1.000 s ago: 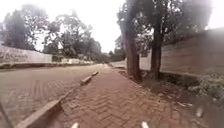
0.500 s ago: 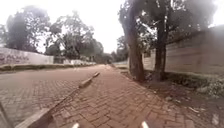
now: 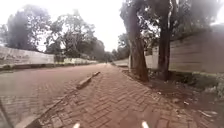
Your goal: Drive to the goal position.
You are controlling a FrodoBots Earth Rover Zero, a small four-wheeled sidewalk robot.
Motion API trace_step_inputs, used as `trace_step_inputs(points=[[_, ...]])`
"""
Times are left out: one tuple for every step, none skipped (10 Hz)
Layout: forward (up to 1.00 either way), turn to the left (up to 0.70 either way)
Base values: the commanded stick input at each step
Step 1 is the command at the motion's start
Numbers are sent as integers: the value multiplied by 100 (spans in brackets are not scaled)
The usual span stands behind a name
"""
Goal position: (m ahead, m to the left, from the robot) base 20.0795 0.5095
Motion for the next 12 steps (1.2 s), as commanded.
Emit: trace_step_inputs(points=[[50,0],[50,0],[50,0],[50,0],[50,0],[50,8],[50,6],[50,5],[50,16],[50,9],[50,8],[50,17]])
